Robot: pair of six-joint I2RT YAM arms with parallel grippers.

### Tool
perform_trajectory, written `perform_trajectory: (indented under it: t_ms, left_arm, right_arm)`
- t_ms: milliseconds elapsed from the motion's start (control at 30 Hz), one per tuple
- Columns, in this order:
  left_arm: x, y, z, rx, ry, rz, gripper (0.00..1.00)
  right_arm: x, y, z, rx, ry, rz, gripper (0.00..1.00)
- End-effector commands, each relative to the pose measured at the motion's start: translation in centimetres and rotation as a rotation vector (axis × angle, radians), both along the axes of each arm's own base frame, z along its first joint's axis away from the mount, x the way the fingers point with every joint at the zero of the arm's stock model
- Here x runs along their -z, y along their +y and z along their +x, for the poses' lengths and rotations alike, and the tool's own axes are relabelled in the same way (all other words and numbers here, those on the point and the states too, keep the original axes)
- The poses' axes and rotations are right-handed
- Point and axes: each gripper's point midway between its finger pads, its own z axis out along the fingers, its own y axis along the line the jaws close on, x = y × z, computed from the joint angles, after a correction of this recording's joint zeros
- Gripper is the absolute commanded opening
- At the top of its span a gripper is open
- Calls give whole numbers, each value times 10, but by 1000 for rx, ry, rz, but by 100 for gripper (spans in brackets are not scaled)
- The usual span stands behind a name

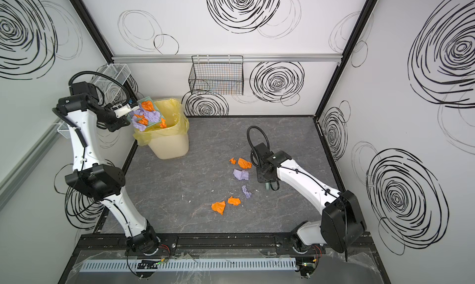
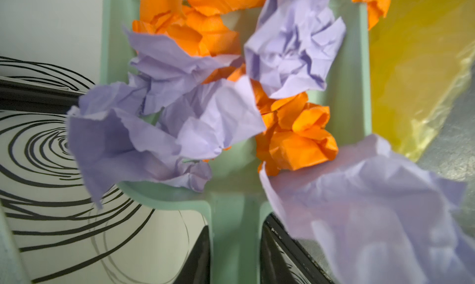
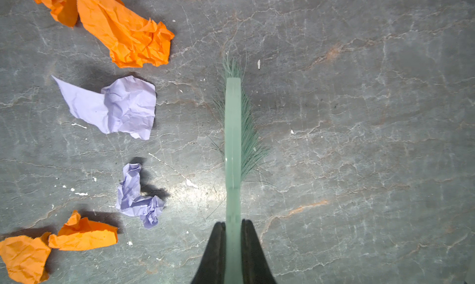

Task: Sweep away the paper scraps from the table
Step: 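Tip the green dustpan over the yellow bin with the left gripper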

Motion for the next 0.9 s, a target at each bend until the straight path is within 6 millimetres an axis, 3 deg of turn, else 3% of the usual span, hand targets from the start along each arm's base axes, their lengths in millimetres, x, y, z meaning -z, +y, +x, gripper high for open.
perform_trajectory:
  t_ms: [0,400,567,867]
  left_arm:
    - [-18,2,2,29,-38,137,0]
    - [-58,-19,17,104,-110,513,0]
    - [-64,-25,17,128,-121,636,0]
    - [-79,-22,19,139,-144,789,0]
  right_arm:
    - [14,-2,-14,4,57,-13,0]
    - [15,1,-17,3,47,-1,0]
    - [15,1,-20,-1,46,-2,0]
    - [10,1,-19,-1,24,17,0]
